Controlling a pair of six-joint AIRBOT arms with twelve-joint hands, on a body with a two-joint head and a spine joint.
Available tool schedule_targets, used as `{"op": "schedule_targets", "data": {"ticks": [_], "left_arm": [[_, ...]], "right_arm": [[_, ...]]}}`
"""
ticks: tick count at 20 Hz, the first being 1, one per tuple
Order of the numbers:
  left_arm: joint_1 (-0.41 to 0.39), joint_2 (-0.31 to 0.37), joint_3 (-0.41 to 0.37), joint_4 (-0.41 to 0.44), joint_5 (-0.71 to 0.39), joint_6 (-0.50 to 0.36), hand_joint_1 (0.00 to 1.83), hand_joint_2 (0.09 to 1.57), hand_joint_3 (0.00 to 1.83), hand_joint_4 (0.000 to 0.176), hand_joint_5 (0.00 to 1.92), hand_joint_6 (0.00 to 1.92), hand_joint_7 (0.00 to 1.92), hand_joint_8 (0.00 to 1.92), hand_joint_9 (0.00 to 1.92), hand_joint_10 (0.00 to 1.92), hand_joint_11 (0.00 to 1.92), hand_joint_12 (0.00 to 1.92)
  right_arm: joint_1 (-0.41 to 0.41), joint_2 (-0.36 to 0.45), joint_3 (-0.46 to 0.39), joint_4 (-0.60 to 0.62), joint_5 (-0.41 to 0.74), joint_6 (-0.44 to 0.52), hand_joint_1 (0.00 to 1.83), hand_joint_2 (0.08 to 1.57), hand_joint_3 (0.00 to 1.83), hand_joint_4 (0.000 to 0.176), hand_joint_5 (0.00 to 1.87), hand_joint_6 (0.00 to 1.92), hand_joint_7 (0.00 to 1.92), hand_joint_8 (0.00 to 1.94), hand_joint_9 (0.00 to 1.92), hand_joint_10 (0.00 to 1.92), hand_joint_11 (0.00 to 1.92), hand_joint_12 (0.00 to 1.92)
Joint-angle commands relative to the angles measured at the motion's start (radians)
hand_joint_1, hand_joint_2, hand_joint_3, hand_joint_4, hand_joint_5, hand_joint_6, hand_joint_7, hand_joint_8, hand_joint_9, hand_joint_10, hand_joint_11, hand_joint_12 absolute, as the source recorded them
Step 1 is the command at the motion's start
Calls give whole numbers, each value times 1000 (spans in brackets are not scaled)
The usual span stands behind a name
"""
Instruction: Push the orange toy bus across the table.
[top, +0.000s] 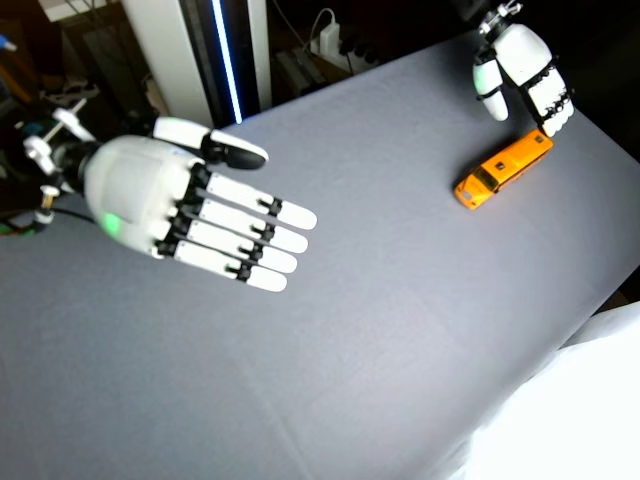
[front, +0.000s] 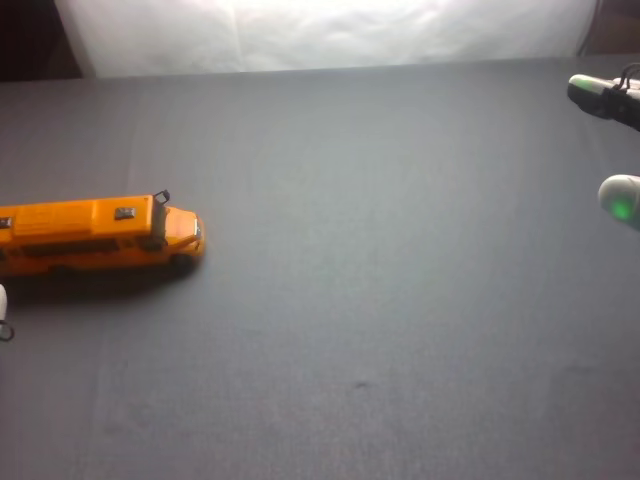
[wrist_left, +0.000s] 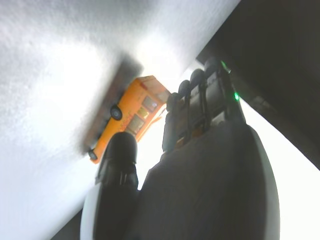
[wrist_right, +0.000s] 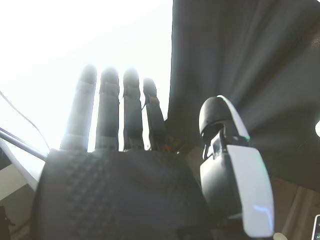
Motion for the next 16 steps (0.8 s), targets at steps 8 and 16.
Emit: {"op": "schedule_targets", "data": {"ticks": [8, 16], "left_arm": [[-96, -52, 23, 128, -24, 64, 0, 1571, 215, 0, 149, 3, 99, 5, 79, 10, 0, 406], [-108, -28, -43, 206, -141, 46, 0, 1571, 158, 0, 169, 2, 140, 3, 102, 5, 0, 371]], "right_arm": [[6, -3, 8, 11, 129, 12, 215, 1306, 0, 0, 253, 4, 323, 0, 284, 1, 217, 63], [-2, -3, 8, 12, 133, 19, 212, 1302, 0, 0, 247, 1, 331, 2, 296, 2, 223, 59]]}}
